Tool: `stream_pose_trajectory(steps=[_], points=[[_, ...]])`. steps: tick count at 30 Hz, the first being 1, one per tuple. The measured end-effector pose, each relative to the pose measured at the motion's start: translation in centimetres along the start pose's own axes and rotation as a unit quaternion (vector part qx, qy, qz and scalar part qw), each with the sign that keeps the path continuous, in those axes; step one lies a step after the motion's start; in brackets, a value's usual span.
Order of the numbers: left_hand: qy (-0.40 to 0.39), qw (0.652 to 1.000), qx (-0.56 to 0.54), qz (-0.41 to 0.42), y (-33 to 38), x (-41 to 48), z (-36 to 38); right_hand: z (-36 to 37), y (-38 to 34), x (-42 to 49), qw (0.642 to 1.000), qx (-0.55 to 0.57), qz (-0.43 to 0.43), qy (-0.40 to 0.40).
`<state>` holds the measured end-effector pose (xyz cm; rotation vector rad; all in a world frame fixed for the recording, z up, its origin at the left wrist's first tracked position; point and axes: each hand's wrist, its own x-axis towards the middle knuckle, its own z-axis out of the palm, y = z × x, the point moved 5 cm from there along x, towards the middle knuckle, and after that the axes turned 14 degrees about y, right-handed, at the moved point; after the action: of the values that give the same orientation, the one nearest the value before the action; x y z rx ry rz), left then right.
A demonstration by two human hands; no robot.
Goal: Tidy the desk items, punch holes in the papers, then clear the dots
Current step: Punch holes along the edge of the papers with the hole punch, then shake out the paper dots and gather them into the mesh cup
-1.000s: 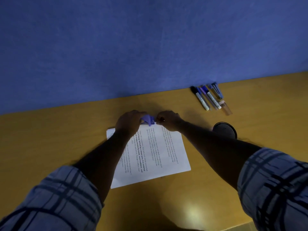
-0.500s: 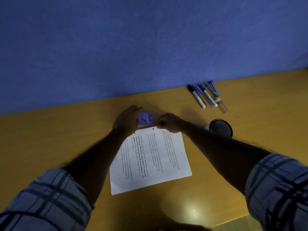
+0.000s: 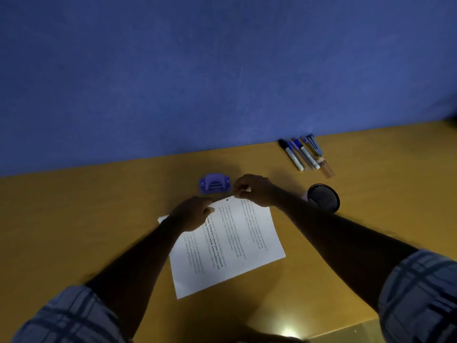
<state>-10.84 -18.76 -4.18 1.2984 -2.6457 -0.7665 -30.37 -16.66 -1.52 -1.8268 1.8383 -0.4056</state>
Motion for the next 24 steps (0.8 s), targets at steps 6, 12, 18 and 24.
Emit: stream_pose_trajectory(steps=[6,12,18,24], points=[[0.015,0.987,-0.127,-0.094,-2.1,-3.1,0.0,-1.6,2.4,-5.2,0.936,0.064,0.165,0.304],[0.081,0.959,-0.219,-0.161,-3.3,-6.3,0.0,4.3,4.6,-13.4,0.835,0.278,0.360,0.310],[0.092,0.927,-0.298,-0.209,-3.6,-8.9,0.2,6.5,3.5,-16.2,0.802,0.278,0.395,0.351],[0.151,0.876,-0.386,-0.246,-3.7,-10.9,0.0,9.1,1.7,-15.5,0.725,0.511,0.419,0.195]])
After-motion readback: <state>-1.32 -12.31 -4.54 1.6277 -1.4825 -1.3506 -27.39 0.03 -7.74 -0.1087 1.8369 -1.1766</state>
